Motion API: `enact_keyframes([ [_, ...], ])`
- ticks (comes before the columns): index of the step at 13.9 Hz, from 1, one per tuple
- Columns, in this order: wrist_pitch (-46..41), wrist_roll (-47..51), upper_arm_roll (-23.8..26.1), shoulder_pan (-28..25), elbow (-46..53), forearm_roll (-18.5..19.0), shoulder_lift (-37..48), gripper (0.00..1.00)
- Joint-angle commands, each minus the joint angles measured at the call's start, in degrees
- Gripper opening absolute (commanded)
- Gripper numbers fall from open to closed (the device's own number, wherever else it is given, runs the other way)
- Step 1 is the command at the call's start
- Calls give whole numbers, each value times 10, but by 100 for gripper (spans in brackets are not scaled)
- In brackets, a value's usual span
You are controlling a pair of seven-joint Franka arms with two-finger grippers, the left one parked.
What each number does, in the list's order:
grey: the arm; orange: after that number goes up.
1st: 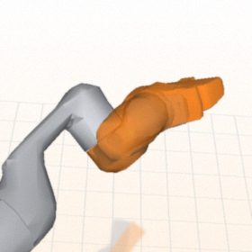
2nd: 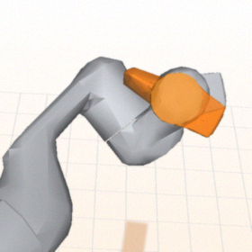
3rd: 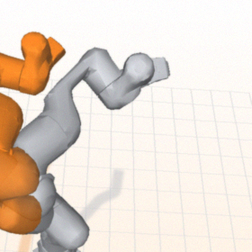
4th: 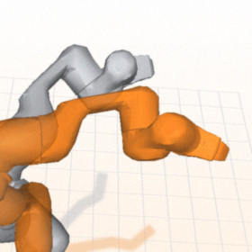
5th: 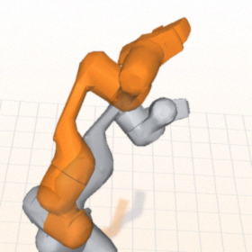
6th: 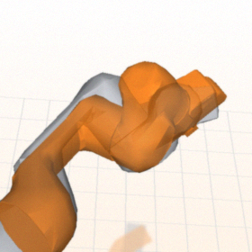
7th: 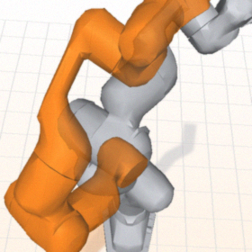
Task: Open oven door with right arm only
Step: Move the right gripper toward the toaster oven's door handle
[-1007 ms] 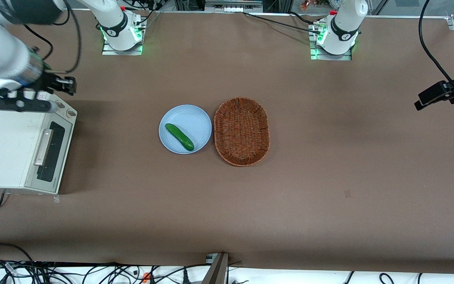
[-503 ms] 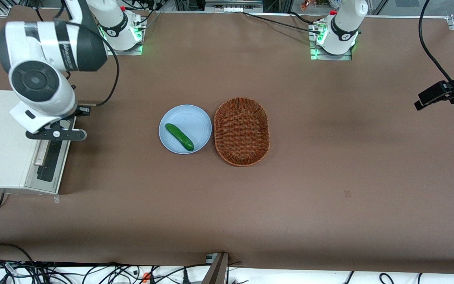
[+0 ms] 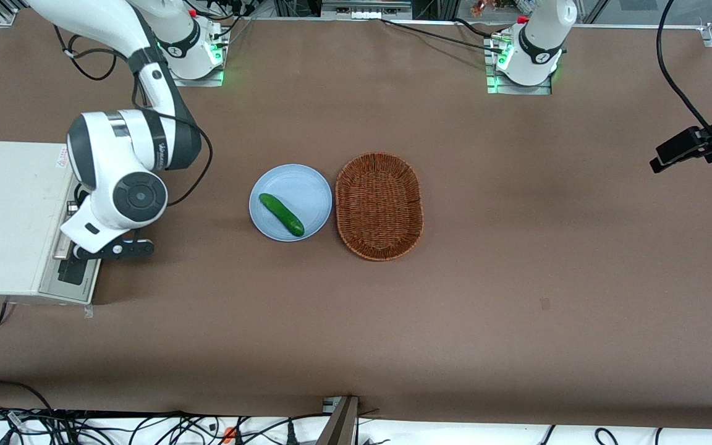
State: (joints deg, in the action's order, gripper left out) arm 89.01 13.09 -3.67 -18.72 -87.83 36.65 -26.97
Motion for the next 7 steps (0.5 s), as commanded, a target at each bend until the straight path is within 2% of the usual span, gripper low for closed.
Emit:
enact_keyframes([
  [1,15,-3,-5,10,3,19,-18,0],
  [7,34,-24,-6,46,-22,18,-20,0],
])
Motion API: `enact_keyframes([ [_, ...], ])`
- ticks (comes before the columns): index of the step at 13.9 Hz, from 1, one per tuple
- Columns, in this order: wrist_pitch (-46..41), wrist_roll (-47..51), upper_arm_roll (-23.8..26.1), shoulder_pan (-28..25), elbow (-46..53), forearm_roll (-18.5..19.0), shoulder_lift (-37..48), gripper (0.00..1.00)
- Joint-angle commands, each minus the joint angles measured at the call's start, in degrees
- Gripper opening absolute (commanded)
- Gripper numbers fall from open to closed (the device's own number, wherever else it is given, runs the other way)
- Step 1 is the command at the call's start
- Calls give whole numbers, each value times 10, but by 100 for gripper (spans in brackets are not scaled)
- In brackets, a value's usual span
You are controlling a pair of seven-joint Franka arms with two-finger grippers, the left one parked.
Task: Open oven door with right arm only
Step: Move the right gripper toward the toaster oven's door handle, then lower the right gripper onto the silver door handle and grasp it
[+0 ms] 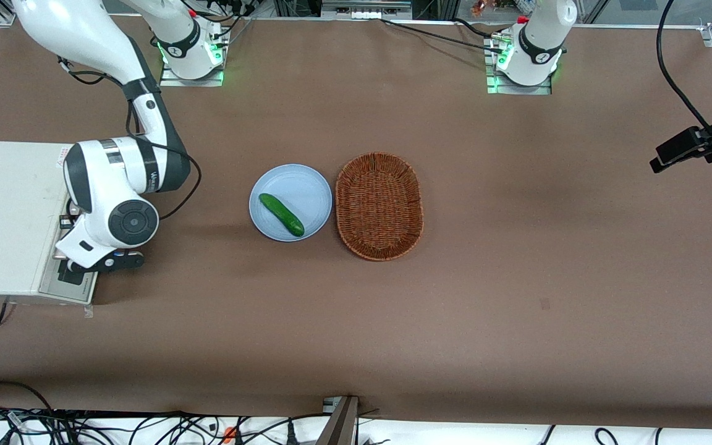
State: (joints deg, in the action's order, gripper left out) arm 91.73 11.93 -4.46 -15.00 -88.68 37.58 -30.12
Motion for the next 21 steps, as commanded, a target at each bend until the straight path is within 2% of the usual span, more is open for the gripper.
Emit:
enact_keyframes([
  [1,3,-17,2,12,-17,7,14,0],
  [6,6,-45,-22,23,-23,7,16,0],
  [11,28,-45,-23,43,-24,7,2,0],
  [21,48,-36,-22,43,-18,-2,-13,0],
])
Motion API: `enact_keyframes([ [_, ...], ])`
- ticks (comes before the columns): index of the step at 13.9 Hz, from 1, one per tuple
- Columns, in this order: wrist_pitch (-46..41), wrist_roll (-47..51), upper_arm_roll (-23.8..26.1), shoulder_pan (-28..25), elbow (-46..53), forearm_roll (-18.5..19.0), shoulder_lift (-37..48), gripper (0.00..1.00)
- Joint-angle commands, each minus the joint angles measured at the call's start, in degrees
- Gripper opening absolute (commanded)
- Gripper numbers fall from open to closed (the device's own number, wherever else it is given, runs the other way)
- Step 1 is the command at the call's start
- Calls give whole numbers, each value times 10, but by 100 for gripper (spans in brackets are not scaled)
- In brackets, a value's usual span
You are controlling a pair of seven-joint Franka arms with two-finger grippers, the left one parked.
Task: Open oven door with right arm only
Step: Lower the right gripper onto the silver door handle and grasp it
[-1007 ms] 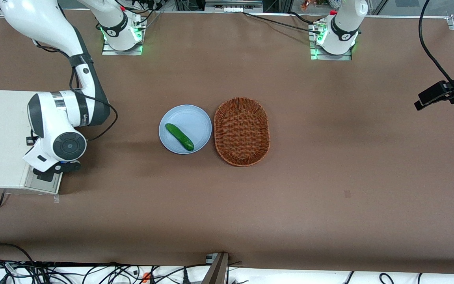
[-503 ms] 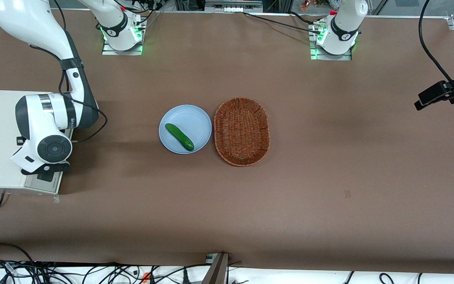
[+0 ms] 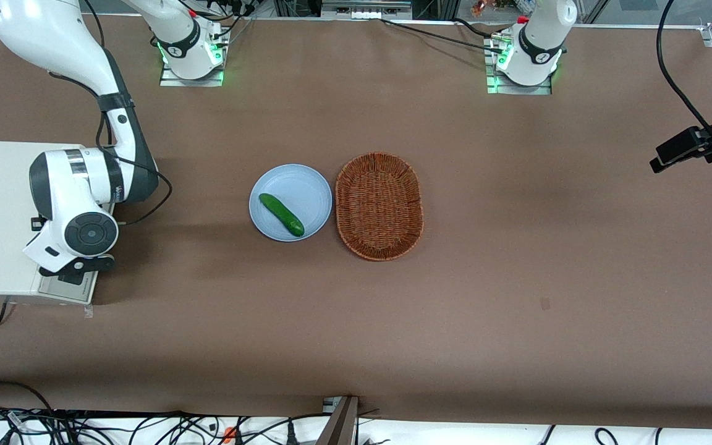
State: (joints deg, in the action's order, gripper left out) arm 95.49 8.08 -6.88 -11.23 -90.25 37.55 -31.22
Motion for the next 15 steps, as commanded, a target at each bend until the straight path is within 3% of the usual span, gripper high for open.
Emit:
enact_keyframes([
  [1,11,4,2,4,-2,-2,-6,0],
  [15,12,48,8,-20,34,-39,-42,0],
])
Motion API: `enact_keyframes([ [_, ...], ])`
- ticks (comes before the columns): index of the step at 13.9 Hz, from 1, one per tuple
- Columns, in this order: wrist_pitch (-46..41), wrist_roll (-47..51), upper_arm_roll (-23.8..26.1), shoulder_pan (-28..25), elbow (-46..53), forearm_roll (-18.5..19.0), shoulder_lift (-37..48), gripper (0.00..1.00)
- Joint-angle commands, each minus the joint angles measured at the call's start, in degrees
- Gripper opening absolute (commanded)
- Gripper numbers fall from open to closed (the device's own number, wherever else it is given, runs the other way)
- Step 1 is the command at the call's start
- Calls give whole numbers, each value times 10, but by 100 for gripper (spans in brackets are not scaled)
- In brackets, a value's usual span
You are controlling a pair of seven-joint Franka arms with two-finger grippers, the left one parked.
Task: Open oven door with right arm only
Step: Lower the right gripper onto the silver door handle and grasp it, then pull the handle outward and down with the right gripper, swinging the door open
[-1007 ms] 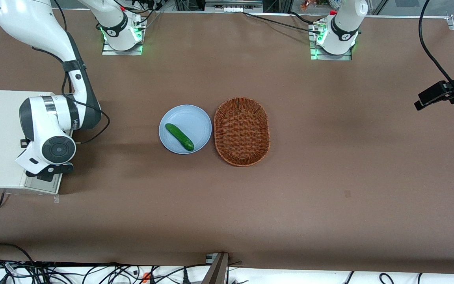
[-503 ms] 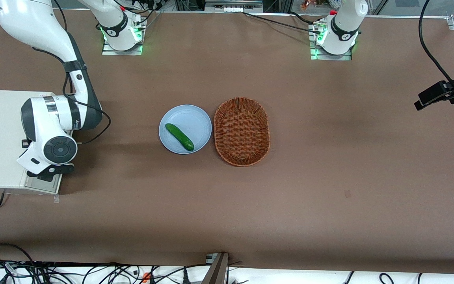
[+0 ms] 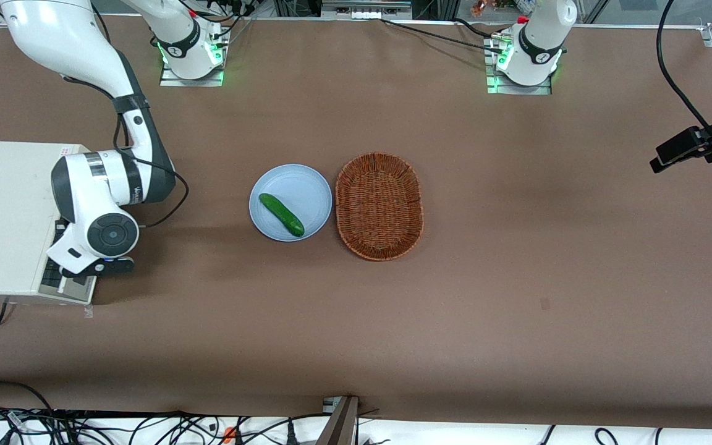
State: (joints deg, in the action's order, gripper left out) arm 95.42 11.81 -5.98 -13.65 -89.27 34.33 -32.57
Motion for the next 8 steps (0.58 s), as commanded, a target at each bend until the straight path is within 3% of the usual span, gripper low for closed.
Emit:
enact_keyframes([
  [1,13,12,-1,3,33,-13,-35,0],
  [8,40,25,-1,-7,72,-68,-72,0],
])
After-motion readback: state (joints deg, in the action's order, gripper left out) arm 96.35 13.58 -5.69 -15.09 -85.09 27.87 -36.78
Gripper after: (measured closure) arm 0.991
